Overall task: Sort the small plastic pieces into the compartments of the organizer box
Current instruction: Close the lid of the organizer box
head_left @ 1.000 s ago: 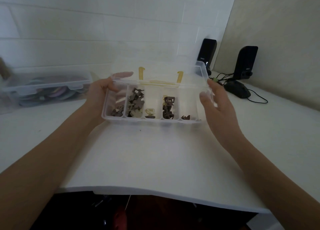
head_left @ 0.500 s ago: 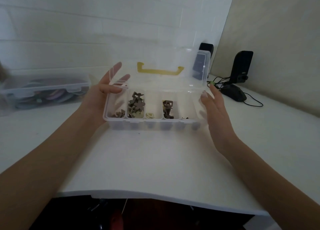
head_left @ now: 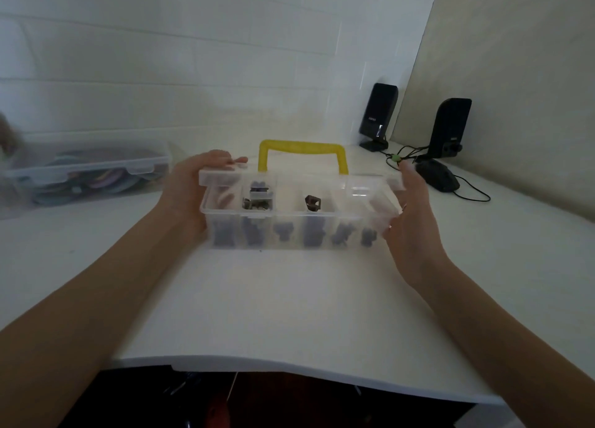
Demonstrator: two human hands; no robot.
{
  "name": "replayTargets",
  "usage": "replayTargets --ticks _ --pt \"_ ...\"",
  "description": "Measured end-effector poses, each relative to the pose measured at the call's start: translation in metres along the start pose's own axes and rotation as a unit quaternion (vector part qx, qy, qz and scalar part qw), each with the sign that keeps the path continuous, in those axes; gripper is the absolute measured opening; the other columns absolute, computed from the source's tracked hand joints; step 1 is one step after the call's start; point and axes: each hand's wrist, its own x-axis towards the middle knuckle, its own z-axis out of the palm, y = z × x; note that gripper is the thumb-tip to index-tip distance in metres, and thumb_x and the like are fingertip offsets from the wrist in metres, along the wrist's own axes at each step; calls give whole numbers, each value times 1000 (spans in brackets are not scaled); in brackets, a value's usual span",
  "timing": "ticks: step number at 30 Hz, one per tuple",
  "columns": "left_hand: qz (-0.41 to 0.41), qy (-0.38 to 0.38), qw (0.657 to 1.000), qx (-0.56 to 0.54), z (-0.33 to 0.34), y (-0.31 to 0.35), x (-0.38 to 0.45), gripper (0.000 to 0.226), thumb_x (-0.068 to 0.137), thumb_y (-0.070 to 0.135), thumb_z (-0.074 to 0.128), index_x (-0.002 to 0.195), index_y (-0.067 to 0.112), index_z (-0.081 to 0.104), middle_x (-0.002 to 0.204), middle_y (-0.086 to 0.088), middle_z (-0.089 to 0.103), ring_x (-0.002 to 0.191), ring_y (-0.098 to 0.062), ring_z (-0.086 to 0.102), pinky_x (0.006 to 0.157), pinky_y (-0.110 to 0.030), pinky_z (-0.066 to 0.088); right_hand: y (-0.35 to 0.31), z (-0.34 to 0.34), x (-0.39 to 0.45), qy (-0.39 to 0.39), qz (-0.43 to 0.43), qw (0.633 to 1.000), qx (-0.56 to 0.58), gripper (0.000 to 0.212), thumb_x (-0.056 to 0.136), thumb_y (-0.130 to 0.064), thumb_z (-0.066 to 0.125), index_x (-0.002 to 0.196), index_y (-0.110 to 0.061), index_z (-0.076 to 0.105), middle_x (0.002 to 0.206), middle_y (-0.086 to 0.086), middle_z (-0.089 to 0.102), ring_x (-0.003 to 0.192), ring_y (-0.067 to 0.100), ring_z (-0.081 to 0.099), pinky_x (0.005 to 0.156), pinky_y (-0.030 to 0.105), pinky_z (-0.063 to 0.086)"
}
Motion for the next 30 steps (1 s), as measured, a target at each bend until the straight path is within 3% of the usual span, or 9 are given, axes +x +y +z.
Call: replayTargets --ticks 4,9,12,14,15,17,23,26,30 --pt "19 14 999 42 -4 -4 2 31 75 0 42 87 19 63 110 -5 60 82 -16 64 75 -25 53 3 1 -2 6 -58 997 -44 42 83 -33 58 111 -60 42 145 -5 33 134 20 34 109 51 31" --pt "33 26 996 74 1 -3 1 35 84 -5 40 92 22 61 108 -2 59 89 -14 61 74 -23 52 2 1 -2 16 -96 993 -66 54 88 -12 54 109 -61 44 139 -11 35 130 16 39 107 46 35" --pt "55 42 993 98 3 -4 3 32 86 -6 42 92 20 60 99 0 61 74 -8 64 63 -17 52 -2 1 -5 10 -140 985 -103 45 93 -3 46 124 -35 49 127 4 47 95 23 51 72 9 48" --pt "74 51 990 105 3 -5 4 33 87 -5 44 96 22 61 102 0 60 77 -7 63 63 -15 53 -3 2 -7 6 -157 977 -143 39 94 0 40 120 -24 58 140 9 43 99 18 46 60 6 45" --pt "86 54 989 109 2 -5 5 35 87 -6 44 99 23 60 104 0 59 81 -8 61 65 -15 53 -2 2 -6 -1 -168 972 -164 39 94 -2 40 115 -26 62 147 2 36 105 7 51 75 6 44" --pt "112 43 985 124 0 -5 7 39 86 -10 43 101 23 60 106 1 60 85 -7 59 69 -14 52 3 1 -3 -7 -173 967 -186 41 93 -7 40 103 -36 67 150 -6 29 127 -9 32 100 16 26" --pt "141 2 967 214 -5 -6 3 45 88 -6 42 74 23 74 94 5 68 91 -11 58 75 -17 47 8 -2 4 -20 -176 962 -208 29 94 -8 42 93 -20 68 117 -28 45 134 3 29 98 17 24" --pt "140 -13 954 265 -4 -2 -1 46 86 -1 42 66 24 75 109 -2 64 107 -13 56 81 -15 44 11 -11 6 -48 -179 953 -239 17 92 -31 53 98 -20 64 134 -22 45 136 8 30 95 7 31" --pt "79 1 926 370 6 3 -6 16 78 31 61 91 23 65 136 -2 51 116 -13 52 79 -18 42 15 -17 7 -62 -168 938 -297 38 64 -56 73 94 -42 57 143 -23 29 123 29 49 98 39 45"
